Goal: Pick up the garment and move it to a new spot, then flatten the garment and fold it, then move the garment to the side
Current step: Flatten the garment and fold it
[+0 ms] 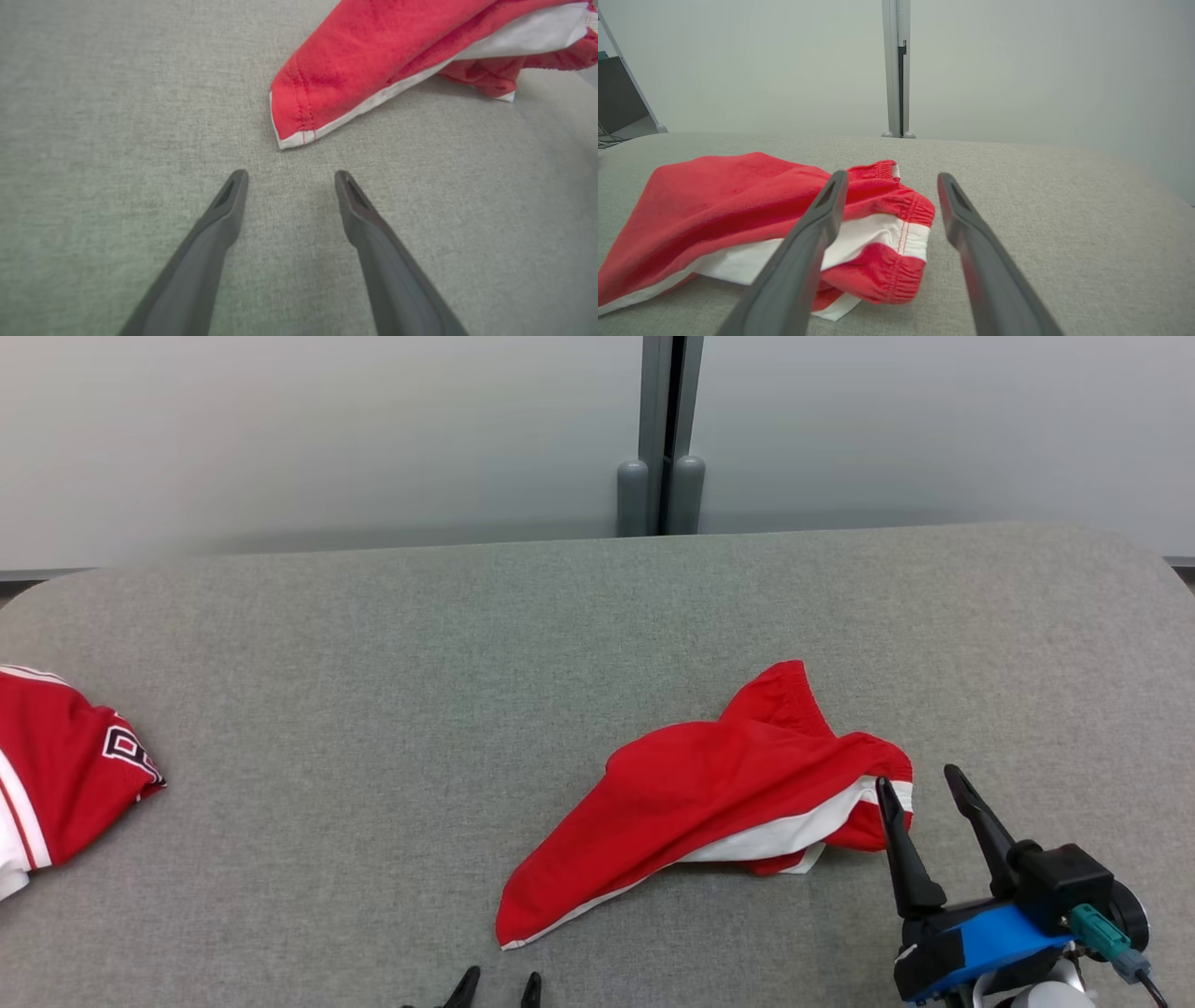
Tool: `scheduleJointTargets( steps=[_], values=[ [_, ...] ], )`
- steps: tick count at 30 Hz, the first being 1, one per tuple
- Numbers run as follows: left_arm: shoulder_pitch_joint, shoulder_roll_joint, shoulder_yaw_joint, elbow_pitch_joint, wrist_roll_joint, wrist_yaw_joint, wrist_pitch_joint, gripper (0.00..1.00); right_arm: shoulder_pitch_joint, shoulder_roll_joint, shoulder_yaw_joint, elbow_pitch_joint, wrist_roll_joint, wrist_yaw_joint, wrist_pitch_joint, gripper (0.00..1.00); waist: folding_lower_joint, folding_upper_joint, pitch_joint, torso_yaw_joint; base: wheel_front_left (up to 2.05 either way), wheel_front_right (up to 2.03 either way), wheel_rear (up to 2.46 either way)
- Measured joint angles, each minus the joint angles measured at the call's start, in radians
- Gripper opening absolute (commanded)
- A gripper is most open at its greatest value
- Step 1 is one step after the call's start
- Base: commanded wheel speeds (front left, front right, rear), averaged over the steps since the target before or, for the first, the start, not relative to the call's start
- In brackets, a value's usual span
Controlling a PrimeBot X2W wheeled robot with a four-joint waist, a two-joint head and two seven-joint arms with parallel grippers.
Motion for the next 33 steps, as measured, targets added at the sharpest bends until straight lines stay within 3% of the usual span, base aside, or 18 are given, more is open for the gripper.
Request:
scheduleJointTargets(
  steps=[11, 12, 13, 15, 19, 21, 29, 33],
  values=[
    [-0.067, 0.0, -0.02, 0.032, -0.032, 0.0, 0.0, 0.98, -0.011, -0.011, 0.002, -0.002, 0.005, 0.0, 0.0, 1.0, 0.0, 0.0, 0.03, -0.025, 0.0, 0.0, 0.0],
    [-0.067, 0.0, -0.023, 0.033, -0.035, -0.001, 0.0, 0.83, -0.011, -0.011, 0.002, -0.002, 0.005, 0.0, 0.0, 1.0, 0.0, 0.0, 0.03, -0.026, 0.0, 0.0, 0.0],
    [-0.067, 0.0, -0.024, 0.033, -0.038, -0.001, 0.0, 0.51, -0.011, -0.011, 0.002, -0.002, 0.005, 0.0, 0.0, 1.0, 0.0001, 0.0, 0.031, -0.027, 0.0, 0.0, 0.0],
    [-0.068, 0.0, -0.027, 0.033, -0.038, -0.003, 0.0, 0.3, -0.011, -0.011, 0.001, -0.002, 0.005, 0.0, 0.0, 1.0, 0.0001, 0.0, 0.031, -0.028, 0.0, 0.0, 0.0],
    [-0.067, 0.0, -0.023, 0.028, -0.039, -0.008, 0.0, 0.16, -0.011, -0.011, -0.005, -0.001, 0.008, 0.0, 0.0, 1.0, 0.0001, 0.0001, 0.029, -0.023, 0.0, 0.0, 0.0],
    [-0.065, 0.0, -0.016, 0.013, -0.037, -0.012, 0.0, 0.0, -0.011, -0.011, -0.007, 0.0, 0.009, 0.0, 0.0, 1.0, 0.0, 0.0, 0.026, -0.019, 0.0, 0.0, 0.0],
    [-0.055, 0.0, 0.058, -0.132, -0.021, -0.026, 0.0, 0.0, -0.011, -0.009, -0.008, 0.001, 0.009, 0.0, 0.0, 1.0, 0.0, 0.0, 0.022, -0.004, 0.0, 0.0, 0.0],
    [-0.062, 0.0, 0.107, -0.141, -0.052, -0.01, 0.0, 0.0, -0.014, -0.008, -0.006, 0.004, 0.009, 0.0, 0.0, 1.0, 0.0, 0.0, 0.038, -0.008, 0.0, 0.0, 0.0]
  ],
)
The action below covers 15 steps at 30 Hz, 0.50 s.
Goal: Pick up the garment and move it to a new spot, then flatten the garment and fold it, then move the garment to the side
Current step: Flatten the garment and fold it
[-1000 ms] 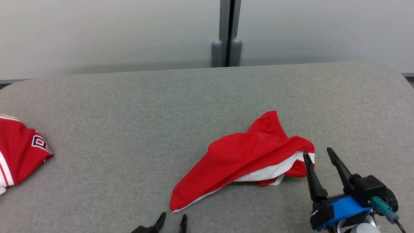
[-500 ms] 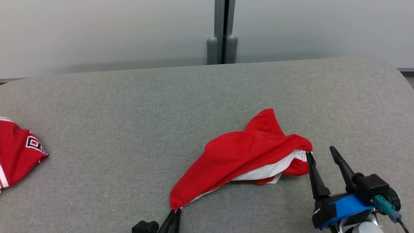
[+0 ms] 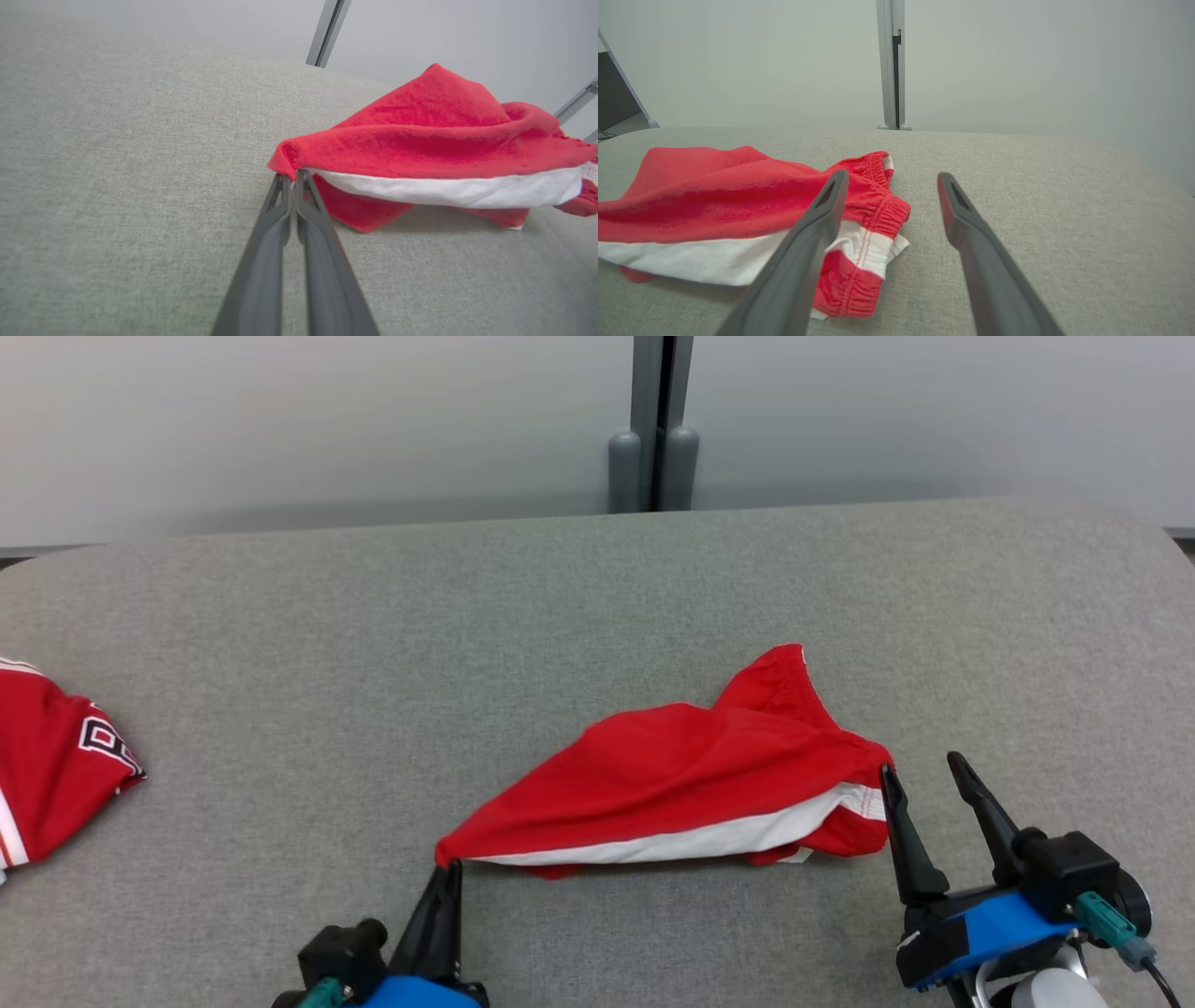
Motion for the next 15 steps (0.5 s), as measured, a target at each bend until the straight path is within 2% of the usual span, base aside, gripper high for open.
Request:
scheduleJointTargets(
  steps=[15],
  values=[
    [-0.191, 0.0, 0.056, 0.219, -0.067, 0.076, 0.0, 0.0, -0.072, 0.006, 0.03, 0.005, 0.026, 0.0, 0.0, 1.0, 0.0001, 0.0001, 0.095, -0.072, 0.0, 0.0, 0.0]
  ],
)
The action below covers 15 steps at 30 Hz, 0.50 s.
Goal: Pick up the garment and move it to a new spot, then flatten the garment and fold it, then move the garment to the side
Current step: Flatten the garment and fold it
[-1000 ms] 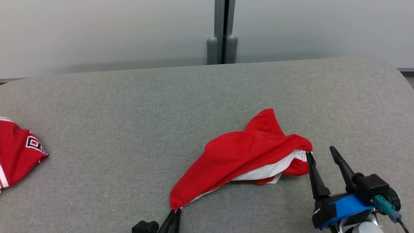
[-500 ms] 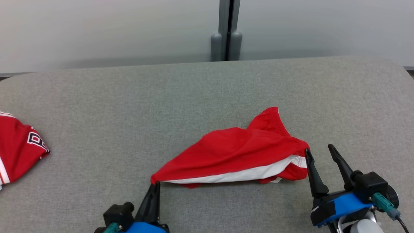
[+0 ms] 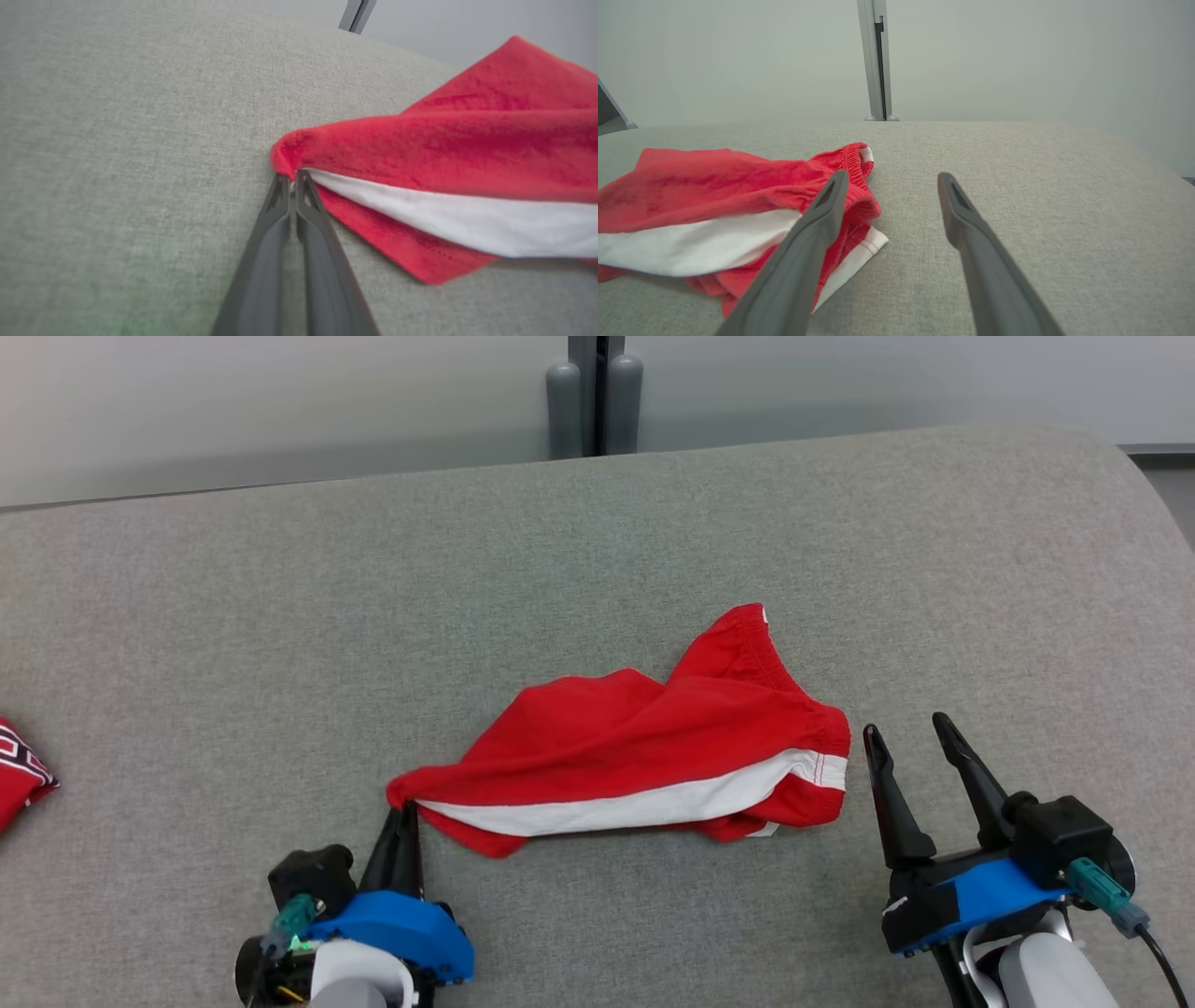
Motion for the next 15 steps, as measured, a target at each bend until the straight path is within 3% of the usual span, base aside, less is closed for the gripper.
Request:
scheduleJointTargets(
  steps=[2, 3, 4, 5, 9, 15],
  values=[
    [-0.021, 0.0, 0.007, 0.009, -0.002, 0.008, 0.0, 0.0, -0.003, 0.0, -0.002, 0.0, 0.002, 0.0, 0.0, 1.0, 0.0, 0.0, 0.004, -0.003, 0.0, 0.0, 0.0],
    [-0.025, 0.0, 0.012, 0.011, -0.003, 0.012, 0.0, 0.25, -0.003, 0.0, -0.004, 0.0, 0.002, 0.0, 0.0, 1.0, 0.0, 0.0, 0.004, -0.004, 0.0, 0.0, 0.0],
    [-0.027, -0.001, 0.02, 0.01, 0.001, 0.021, 0.0, 0.87, -0.003, 0.0, -0.004, 0.001, 0.002, 0.0, 0.0, 1.0, 0.0, 0.0001, 0.004, -0.004, 0.0, 0.0, 0.0],
    [-0.028, -0.001, 0.026, 0.009, 0.003, 0.029, 0.0, 1.0, -0.003, 0.0, -0.005, 0.002, 0.002, 0.0, 0.0, 1.0, 0.0, 0.0001, 0.002, -0.004, 0.0, 0.0, 0.0],
    [-0.012, 0.0, 0.037, -0.007, 0.007, 0.031, 0.0, 1.0, 0.0, 0.004, -0.011, 0.012, 0.002, 0.0, 0.0, 1.0, -0.0001, 0.0001, -0.026, 0.007, 0.0, 0.0, 0.0],
    [0.07, 0.0, 0.105, -0.136, 0.082, 0.075, 0.0, 1.0, 0.025, 0.017, -0.014, 0.005, 0.0, 0.0, 0.0, 1.0, -0.0002, 0.0, -0.081, 0.031, 0.0, 0.0, 0.0]
  ],
)
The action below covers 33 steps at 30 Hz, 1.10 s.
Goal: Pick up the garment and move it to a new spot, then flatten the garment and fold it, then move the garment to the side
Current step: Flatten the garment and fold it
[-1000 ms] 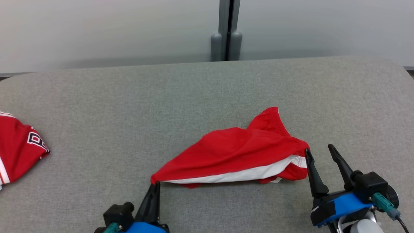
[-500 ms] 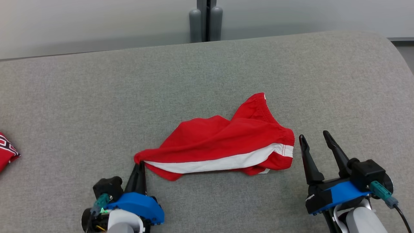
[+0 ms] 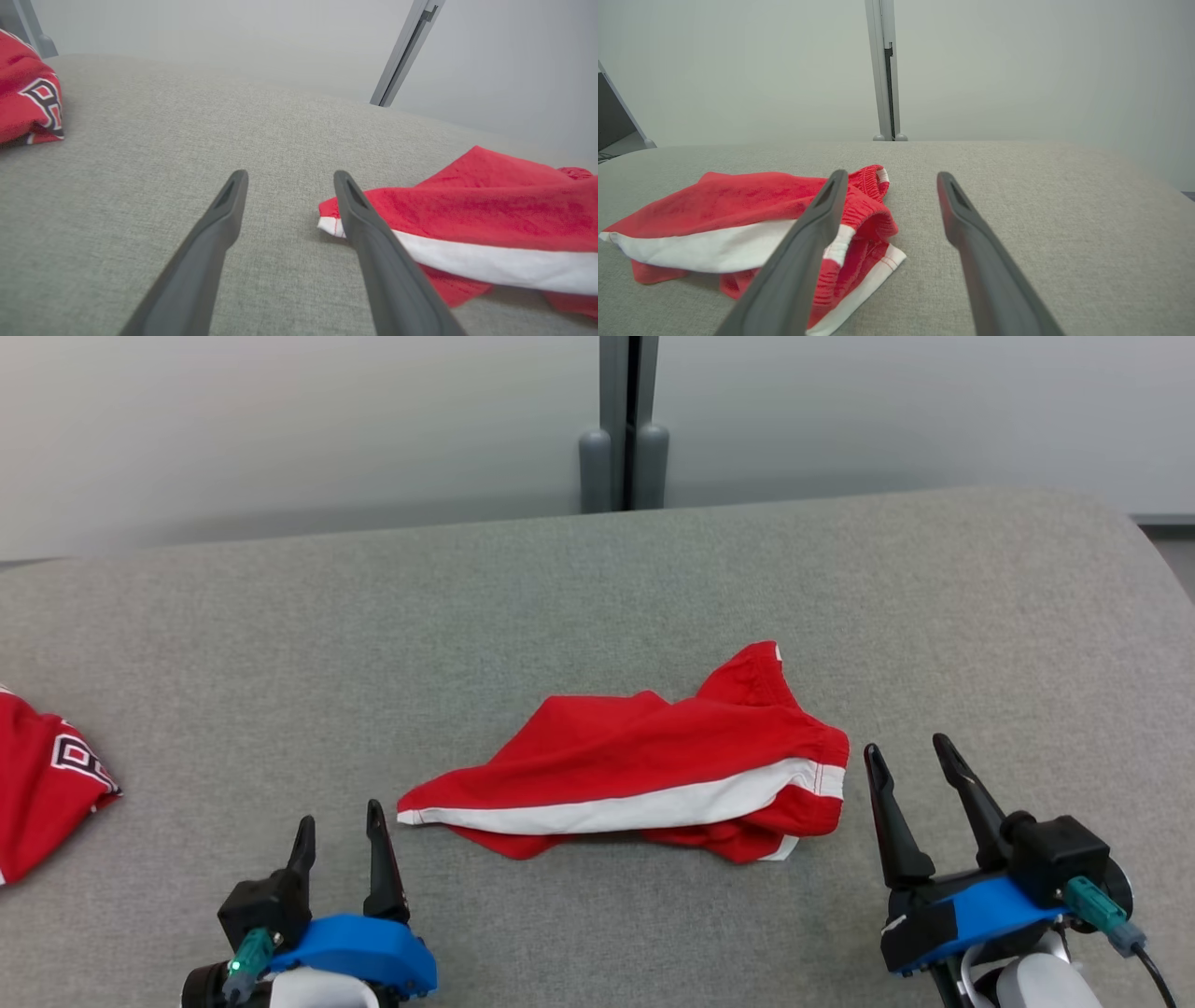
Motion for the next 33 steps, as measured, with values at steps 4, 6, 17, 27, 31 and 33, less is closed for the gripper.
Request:
scheduleJointTargets(
  steps=[4, 6, 17, 27, 31, 33],
  values=[
    [0.061, 0.0, 0.015, -0.092, 0.09, 0.024, 0.0, 1.0, 0.022, 0.005, 0.0, -0.011, -0.012, 0.0, 0.0, 1.0, 0.0, 0.0, -0.038, 0.016, 0.0, 0.0, 0.0],
    [0.098, 0.0, 0.011, -0.133, 0.139, 0.036, 0.0, 1.0, 0.04, 0.01, -0.006, -0.011, -0.02, 0.0, 0.0, 1.0, 0.0, 0.0, -0.068, 0.026, 0.0, 0.0, 0.0],
    [0.162, -0.001, 0.01, -0.112, 0.199, 0.033, 0.0, 1.0, 0.082, 0.017, 0.014, 0.038, -0.043, 0.0, 0.0, 1.0, 0.0, -0.0001, -0.116, 0.034, 0.0, 0.0, 0.0],
    [0.149, 0.0, -0.027, -0.11, 0.186, 0.026, 0.0, 1.0, 0.06, 0.019, 0.007, 0.121, 0.047, 0.0, 0.0, 1.0, 0.0001, 0.0, -0.081, 0.058, 0.0, 0.0, 0.0],
    [0.14, -0.001, -0.038, -0.108, 0.182, 0.028, 0.0, 1.0, 0.027, 0.019, 0.003, 0.144, 0.07, 0.0, 0.0, 1.0, 0.0002, 0.0, -0.058, 0.073, 0.0, 0.0, 0.0],
    [0.139, 0.0, -0.039, -0.106, 0.182, 0.028, 0.0, 1.0, 0.015, 0.019, 0.002, 0.154, 0.08, 0.0, 0.0, 1.0, 0.0001, -0.0001, -0.046, 0.078, 0.0, 0.0, 0.0]
  ],
)
